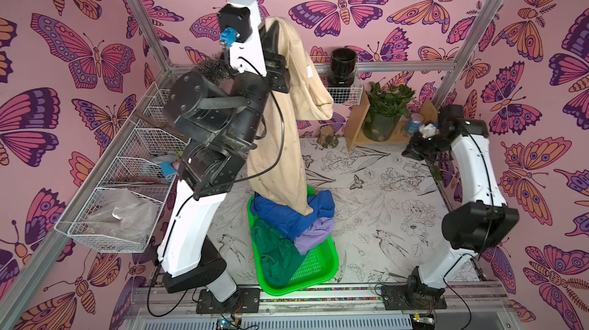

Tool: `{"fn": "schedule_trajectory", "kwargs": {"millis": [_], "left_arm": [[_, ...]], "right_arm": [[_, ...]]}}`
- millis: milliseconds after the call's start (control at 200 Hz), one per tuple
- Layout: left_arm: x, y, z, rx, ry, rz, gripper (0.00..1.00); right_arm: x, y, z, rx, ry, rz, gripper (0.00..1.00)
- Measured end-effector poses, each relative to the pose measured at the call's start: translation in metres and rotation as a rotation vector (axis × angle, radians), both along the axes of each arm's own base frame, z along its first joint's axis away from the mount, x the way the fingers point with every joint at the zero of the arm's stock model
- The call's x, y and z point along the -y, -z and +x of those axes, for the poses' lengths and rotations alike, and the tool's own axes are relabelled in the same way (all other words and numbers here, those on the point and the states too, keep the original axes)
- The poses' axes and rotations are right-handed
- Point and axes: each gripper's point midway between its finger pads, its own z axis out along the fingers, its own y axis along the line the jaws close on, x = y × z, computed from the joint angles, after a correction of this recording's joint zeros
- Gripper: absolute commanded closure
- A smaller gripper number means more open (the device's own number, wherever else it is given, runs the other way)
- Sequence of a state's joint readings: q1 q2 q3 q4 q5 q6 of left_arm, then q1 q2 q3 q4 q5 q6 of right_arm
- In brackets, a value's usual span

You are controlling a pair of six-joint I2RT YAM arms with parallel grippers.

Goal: Fold and stack t-shirts
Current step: Adjust the bin at the center of the board, then place the T-shirt at the center of the board.

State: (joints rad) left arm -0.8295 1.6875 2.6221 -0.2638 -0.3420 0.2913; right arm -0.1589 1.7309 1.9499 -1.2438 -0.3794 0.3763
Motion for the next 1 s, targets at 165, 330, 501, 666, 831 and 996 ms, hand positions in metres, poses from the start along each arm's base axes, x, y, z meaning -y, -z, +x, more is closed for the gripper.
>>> {"fn": "schedule_trajectory", "kwargs": {"millis": [165, 330, 501, 666, 831, 996], "left_arm": [[0.035, 0.01, 0.031, -0.024, 0.153, -0.054, 1.0], [0.035, 0.028, 0.091, -0.139, 0.354, -0.258, 1.0], [0.071, 0.061, 0.141, -0.295, 0.671, -0.459, 1.0], [0.123, 0.123, 0.182, -0.543, 0.872, -0.577, 1.0], [0.151, 0.185, 0.213, -0.752, 0.878, -0.607, 1.0], [0.174, 0.259, 0.235, -0.926, 0.767, -0.517, 1.0]], "right_arm": [[0.022, 0.005, -0.029, -0.016, 0.087, -0.062, 1.0], [0.019, 0.029, -0.04, -0.055, 0.104, -0.058, 1.0], [0.018, 0.033, -0.047, -0.043, 0.113, -0.055, 1.0], [0.013, 0.03, -0.042, -0.019, 0.11, -0.052, 1.0], [-0.001, 0.031, -0.039, -0.007, 0.074, -0.051, 1.0], [-0.007, 0.039, -0.04, -0.025, 0.057, -0.05, 1.0]]}}
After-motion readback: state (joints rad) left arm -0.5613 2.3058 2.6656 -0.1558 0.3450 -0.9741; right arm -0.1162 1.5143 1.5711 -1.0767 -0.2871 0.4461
